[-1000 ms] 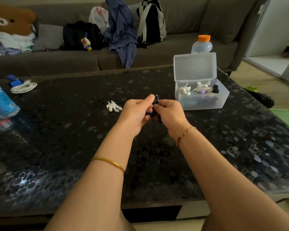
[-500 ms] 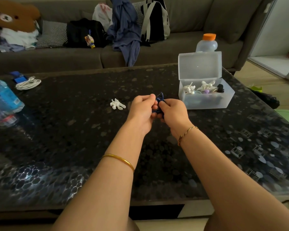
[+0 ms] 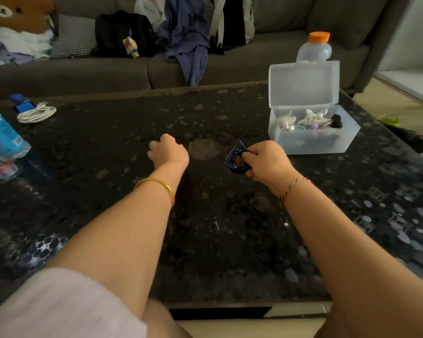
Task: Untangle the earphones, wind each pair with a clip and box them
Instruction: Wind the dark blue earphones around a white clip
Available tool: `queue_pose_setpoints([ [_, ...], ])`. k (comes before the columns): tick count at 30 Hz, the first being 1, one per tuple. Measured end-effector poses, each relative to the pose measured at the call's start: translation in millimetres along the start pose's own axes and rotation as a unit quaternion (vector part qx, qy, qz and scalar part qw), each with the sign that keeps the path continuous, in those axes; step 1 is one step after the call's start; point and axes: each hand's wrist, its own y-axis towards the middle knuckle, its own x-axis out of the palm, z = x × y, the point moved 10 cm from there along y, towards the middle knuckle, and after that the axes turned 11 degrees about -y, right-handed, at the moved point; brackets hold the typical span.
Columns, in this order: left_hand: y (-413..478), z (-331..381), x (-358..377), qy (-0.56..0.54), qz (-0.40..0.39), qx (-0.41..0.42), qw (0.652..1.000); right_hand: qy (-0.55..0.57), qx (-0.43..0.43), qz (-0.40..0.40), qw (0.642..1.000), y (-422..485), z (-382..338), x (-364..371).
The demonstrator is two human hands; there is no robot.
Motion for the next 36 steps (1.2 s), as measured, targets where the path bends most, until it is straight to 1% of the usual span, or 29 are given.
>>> queue_pose_setpoints([
  [2, 17, 4, 2, 0.060, -0.009, 0.027, 0.998, -0.015, -0.011, -0.010, 1.000, 1, -2, 2],
  [7, 40, 5, 6, 0.189, -0.076, 0.043, 0.978, -0.039, -0.033, -0.017, 0.999, -1, -7, -1],
  [9, 39, 3, 6, 0.211, -0.092, 0.047, 0.972, -0.043, -0.037, -0.021, 0.998, -2, -8, -1],
  [12, 30, 6, 5, 0.203, -0.104, 0.033, 0.973, -0.044, -0.044, -0.034, 0.997, -6, -13, 0],
  [13, 21, 9, 5, 0.182, -0.123, 0.032, 0.975, -0.037, -0.047, -0.030, 0.998, -8, -14, -2],
  [14, -11, 24, 5, 0.128, -0.153, 0.046, 0.979, -0.022, -0.052, -0.006, 0.998, -34, -9, -24],
  [16, -31, 26, 14, -0.020, -0.205, -0.003, 0.979, 0.031, -0.049, -0.002, 0.998, -30, -8, -28],
  [17, -43, 28, 18, -0.084, -0.221, -0.036, 0.971, 0.059, -0.043, 0.006, 0.997, -30, -7, -31],
  [19, -70, 31, 30, -0.186, -0.282, -0.085, 0.938, 0.117, -0.034, 0.020, 0.992, -29, -6, -32],
  [21, -92, 45, 38, -0.267, -0.337, -0.091, 0.898, 0.193, -0.016, 0.025, 0.981, -27, -1, -32],
  [24, -118, 60, 42, -0.304, -0.366, -0.082, 0.875, 0.284, 0.006, 0.024, 0.958, -27, 4, -31],
  [28, -148, 78, 38, -0.364, -0.385, -0.054, 0.846, 0.339, 0.020, 0.014, 0.940, -35, 13, -37],
  [30, -156, 83, 38, -0.396, -0.392, -0.043, 0.829, 0.384, 0.039, 0.012, 0.923, -36, 20, -40],
  [33, -156, 88, 37, -0.421, -0.368, -0.028, 0.828, 0.460, 0.067, 0.008, 0.886, -34, 28, -42],
  [36, -149, 88, 36, -0.415, -0.336, -0.020, 0.845, 0.501, 0.098, 0.005, 0.860, -30, 32, -37],
])
